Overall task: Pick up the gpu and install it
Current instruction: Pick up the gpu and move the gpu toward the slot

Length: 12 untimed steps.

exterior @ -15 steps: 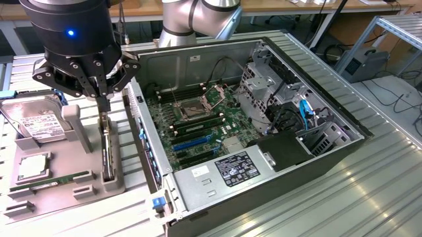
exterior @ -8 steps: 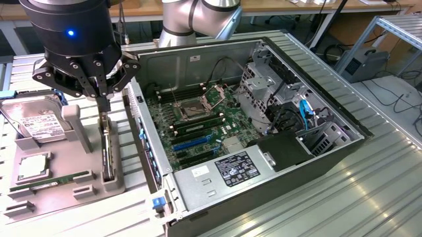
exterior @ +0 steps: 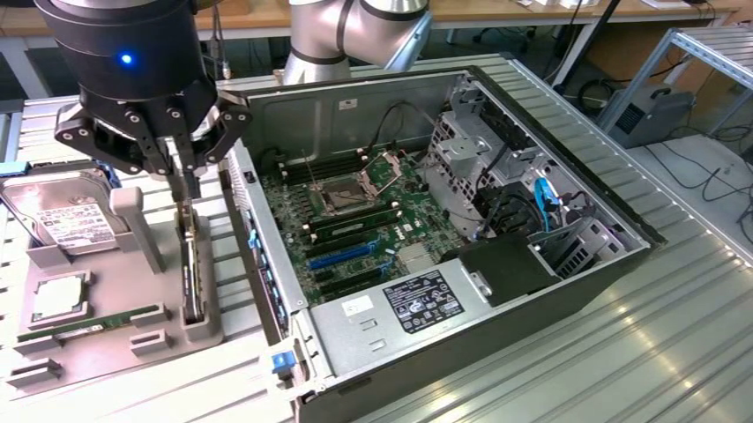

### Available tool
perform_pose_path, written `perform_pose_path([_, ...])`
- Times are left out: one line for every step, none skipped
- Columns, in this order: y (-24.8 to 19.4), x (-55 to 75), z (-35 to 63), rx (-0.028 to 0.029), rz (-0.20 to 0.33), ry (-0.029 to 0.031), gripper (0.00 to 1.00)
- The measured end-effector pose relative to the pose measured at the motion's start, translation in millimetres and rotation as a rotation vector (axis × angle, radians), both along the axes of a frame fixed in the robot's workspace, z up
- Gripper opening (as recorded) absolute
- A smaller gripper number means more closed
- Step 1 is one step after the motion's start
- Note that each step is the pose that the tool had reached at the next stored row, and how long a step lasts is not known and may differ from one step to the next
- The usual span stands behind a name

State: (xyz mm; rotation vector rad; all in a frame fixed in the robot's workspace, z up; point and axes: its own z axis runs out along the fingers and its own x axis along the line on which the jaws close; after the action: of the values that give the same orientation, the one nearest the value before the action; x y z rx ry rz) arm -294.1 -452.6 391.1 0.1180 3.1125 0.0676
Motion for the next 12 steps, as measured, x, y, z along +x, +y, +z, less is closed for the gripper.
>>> perform_pose_path([0.0, 0.0, 0.0, 0.0000, 0.000, 0.0000, 0.17])
perform_pose_path([0.0, 0.0, 0.0, 0.0000, 0.000, 0.0000, 0.24])
perform_pose_path([0.0, 0.0, 0.0, 0.0000, 0.000, 0.0000, 0.30])
perform_pose_path([0.0, 0.0, 0.0, 0.0000, 0.000, 0.0000, 0.30])
perform_pose_path([0.0, 0.0, 0.0, 0.0000, 0.000, 0.0000, 0.36])
perform_pose_path([0.0, 0.0, 0.0, 0.0000, 0.000, 0.0000, 0.42])
perform_pose_path([0.0, 0.0, 0.0, 0.0000, 0.000, 0.0000, 0.42])
perform_pose_path([0.0, 0.0, 0.0, 0.0000, 0.000, 0.0000, 0.42])
perform_pose_path([0.0, 0.0, 0.0, 0.0000, 0.000, 0.0000, 0.42])
perform_pose_path([0.0, 0.0, 0.0, 0.0000, 0.000, 0.0000, 0.42])
perform_pose_path([0.0, 0.0, 0.0, 0.0000, 0.000, 0.0000, 0.42])
perform_pose_path([0.0, 0.0, -0.3, 0.0000, 0.000, 0.0001, 0.42])
